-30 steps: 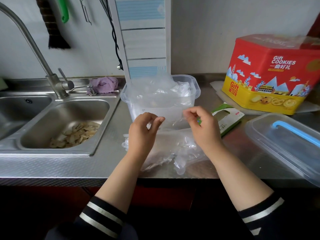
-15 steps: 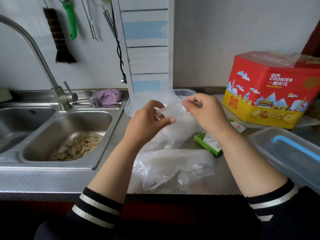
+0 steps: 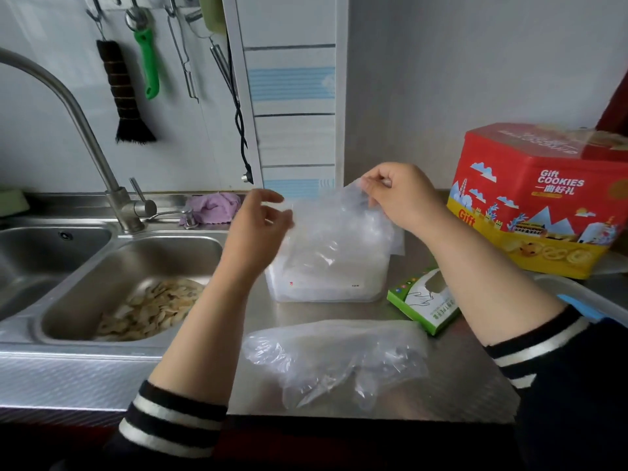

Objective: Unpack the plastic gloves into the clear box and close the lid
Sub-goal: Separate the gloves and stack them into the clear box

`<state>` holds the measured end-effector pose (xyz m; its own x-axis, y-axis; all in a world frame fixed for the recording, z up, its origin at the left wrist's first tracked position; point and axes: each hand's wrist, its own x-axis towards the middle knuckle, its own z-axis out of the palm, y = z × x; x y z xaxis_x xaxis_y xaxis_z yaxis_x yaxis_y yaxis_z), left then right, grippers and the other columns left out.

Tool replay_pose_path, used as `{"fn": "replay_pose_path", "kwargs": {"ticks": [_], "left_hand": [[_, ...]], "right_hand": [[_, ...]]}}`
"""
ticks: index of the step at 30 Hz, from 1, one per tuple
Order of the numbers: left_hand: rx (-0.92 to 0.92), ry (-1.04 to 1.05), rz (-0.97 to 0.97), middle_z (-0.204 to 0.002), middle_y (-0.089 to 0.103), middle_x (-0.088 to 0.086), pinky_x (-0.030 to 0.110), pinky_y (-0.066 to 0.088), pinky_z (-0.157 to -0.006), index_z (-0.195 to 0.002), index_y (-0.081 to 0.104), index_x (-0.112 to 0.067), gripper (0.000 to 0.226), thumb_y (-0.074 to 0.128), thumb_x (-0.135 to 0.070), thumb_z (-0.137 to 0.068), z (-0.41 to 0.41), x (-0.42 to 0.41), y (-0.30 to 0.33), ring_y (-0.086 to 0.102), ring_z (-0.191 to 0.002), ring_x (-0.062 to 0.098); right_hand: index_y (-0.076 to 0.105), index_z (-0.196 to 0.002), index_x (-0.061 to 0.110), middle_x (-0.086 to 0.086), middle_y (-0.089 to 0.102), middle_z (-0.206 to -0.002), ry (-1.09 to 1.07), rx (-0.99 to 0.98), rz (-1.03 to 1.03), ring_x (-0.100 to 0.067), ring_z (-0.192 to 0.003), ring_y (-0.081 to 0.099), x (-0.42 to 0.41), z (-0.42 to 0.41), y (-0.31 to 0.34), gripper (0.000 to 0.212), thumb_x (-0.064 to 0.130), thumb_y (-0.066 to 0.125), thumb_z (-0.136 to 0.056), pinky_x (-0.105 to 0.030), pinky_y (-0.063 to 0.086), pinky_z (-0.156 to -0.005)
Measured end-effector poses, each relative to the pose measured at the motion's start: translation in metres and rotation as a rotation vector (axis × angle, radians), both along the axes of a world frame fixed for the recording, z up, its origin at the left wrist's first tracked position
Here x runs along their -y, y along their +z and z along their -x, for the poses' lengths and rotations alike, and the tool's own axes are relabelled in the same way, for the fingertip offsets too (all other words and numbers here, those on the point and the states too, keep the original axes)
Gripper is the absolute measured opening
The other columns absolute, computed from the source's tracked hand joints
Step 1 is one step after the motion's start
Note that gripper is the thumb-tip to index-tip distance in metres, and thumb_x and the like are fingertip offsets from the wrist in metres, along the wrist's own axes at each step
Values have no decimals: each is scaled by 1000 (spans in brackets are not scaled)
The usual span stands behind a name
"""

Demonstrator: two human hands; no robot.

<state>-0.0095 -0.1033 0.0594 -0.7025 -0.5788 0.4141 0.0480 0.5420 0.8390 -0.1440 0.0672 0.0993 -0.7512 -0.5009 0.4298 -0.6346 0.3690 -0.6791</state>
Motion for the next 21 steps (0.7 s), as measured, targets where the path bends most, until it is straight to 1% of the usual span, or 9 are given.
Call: {"fn": "replay_pose_path", "kwargs": {"ticks": [2, 5, 7, 11, 13, 15, 17, 19, 21], "left_hand": [[63, 65, 56, -78, 67, -5, 32, 45, -67, -101, 50, -22, 20, 65, -23, -89, 18, 18, 5, 59, -70, 18], [235, 151, 194, -77, 63, -9, 30, 39, -66, -104, 49, -21, 24, 65, -29, -87, 41, 32, 6, 57, -76, 19], [350, 188, 321, -87, 66, -5, 31, 41, -70, -109, 50, -20, 27, 64, -30, -88, 52, 36, 5, 59, -86, 21], [492, 195, 511, -98, 68, -1, 31, 41, -71, -106, 53, -19, 22, 63, -27, -87, 65, 41, 3, 59, -96, 24], [527, 187, 579, -100, 68, 0, 31, 41, -73, -101, 56, -20, 17, 63, -27, -87, 67, 42, 6, 59, -97, 25], [543, 170, 619, -101, 68, 0, 31, 42, -76, -99, 60, -21, 15, 64, -27, -86, 67, 43, 6, 59, -98, 25], [533, 150, 636, -103, 69, -1, 33, 45, -81, -98, 64, -22, 15, 67, -29, -86, 64, 44, 5, 57, -103, 24], [518, 150, 668, -111, 66, -1, 36, 43, -87, -102, 67, -23, 18, 68, -33, -86, 57, 45, 6, 50, -112, 26], [513, 148, 672, -121, 60, 2, 37, 38, -92, -107, 68, -25, 24, 69, -35, -86, 47, 41, 8, 43, -119, 28]], "right_hand": [[64, -89, 18, 6, 64, -75, -23, 21, -74, -8, -72, 56, 12, 16, -5, 14, 24, 54, -97, -24, 41, -69], [60, -87, 23, 1, 66, -90, -86, 14, -211, -19, -90, 60, 29, 38, -17, 10, 22, 53, -95, -28, 42, -74], [59, -93, 24, 0, 65, -101, -144, -20, -336, -25, -97, 59, 36, 45, -23, 7, 25, 52, -94, -32, 45, -79], [58, -107, 23, -3, 63, -111, -213, -152, -520, -29, -103, 55, 41, 47, -29, 17, 17, 48, -94, -33, 38, -80], [57, -111, 25, -2, 62, -115, -214, -159, -555, -28, -107, 54, 39, 47, -30, 21, 16, 51, -93, -35, 36, -85], [56, -119, 26, -3, 58, -122, -184, -137, -572, -28, -114, 51, 35, 51, -32, 28, 22, 57, -92, -38, 38, -94], [54, -124, 28, -4, 51, -127, -146, -80, -525, -27, -119, 48, 29, 55, -33, 37, 28, 63, -88, -41, 41, -99], [51, -129, 29, -4, 45, -132, -92, -19, -476, -26, -123, 46, 18, 57, -31, 44, 21, 63, -87, -41, 41, -101], [50, -133, 26, -4, 43, -138, -38, 26, -400, -23, -127, 45, 5, 53, -30, 51, 9, 60, -86, -36, 41, -103]]}}
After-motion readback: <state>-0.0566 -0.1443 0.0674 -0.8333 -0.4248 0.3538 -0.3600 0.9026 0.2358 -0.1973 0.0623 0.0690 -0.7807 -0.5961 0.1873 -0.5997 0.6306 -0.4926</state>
